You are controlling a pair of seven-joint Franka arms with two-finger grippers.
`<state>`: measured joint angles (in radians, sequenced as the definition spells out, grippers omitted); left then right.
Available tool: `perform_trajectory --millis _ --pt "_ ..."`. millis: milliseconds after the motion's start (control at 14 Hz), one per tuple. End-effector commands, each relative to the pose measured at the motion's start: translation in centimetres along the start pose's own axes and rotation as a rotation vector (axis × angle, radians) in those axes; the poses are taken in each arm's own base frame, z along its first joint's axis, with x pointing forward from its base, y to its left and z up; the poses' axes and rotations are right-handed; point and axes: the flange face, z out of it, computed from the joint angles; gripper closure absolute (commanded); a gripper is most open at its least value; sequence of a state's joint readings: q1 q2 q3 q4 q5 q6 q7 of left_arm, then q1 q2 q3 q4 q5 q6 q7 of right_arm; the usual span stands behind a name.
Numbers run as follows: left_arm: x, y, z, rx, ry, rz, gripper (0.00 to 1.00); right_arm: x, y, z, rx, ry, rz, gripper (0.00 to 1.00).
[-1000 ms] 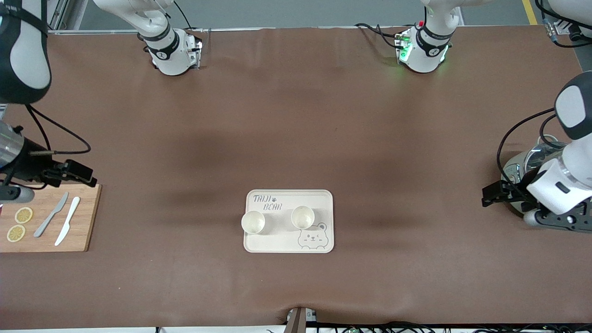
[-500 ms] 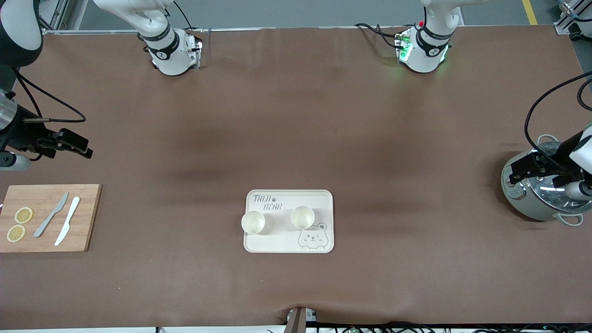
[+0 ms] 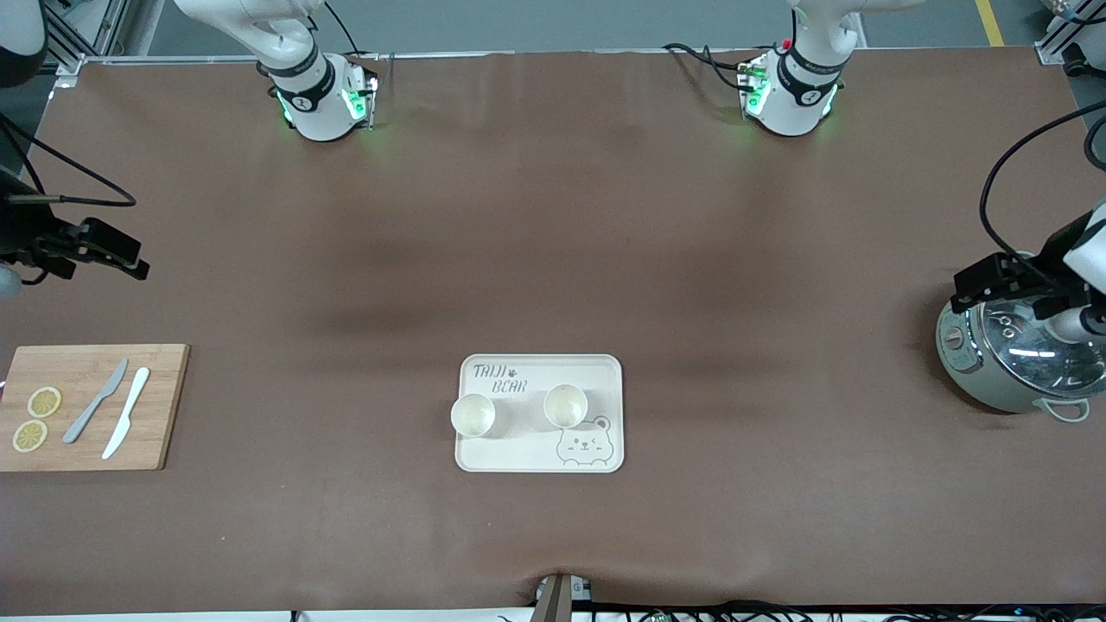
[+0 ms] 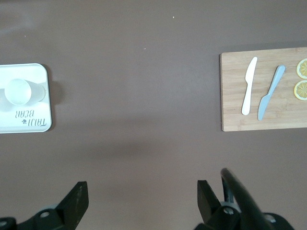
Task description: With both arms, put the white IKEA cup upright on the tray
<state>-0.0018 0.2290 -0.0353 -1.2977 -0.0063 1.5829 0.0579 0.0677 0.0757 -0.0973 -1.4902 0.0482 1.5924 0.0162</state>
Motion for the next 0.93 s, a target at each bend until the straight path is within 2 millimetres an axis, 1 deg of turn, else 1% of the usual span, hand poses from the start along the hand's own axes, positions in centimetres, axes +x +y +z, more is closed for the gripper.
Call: perform_trajectory --millis 0,143,214,286,429,571,857 --pt "-1.7 2.4 -2.2 -0.059 0.006 -0.012 0.00 -0.6 -0.4 -1.9 -0.001 -0.001 0.029 0.00" --pt "-2.3 4.1 -2.3 -0.068 -0.025 -0.025 0.00 -0.8 -1.0 -2.8 -0.009 0.002 0.020 0.00" --pt "-2.9 5.3 -3.5 -0.071 -0.010 -0.013 0.00 -0.9 -1.2 -3.4 -0.012 0.008 0.015 0.00" --pt "-3.1 6.4 -3.9 -0.074 -0.007 0.006 0.00 -0.8 -1.4 -3.7 -0.011 0.014 0.006 0.00" --pt "-3.5 7.8 -3.9 -0.077 -0.023 0.048 0.00 -0.8 -1.2 -4.1 -0.008 0.017 0.007 0.00" --pt "-3.6 9.1 -3.8 -0.076 -0.026 0.057 0.00 -0.7 -1.0 -3.9 -0.010 0.015 0.012 0.00" --pt "-3.6 9.4 -3.8 -0.068 -0.025 0.079 0.00 -0.7 -0.8 -4.0 -0.017 0.017 0.024 0.00"
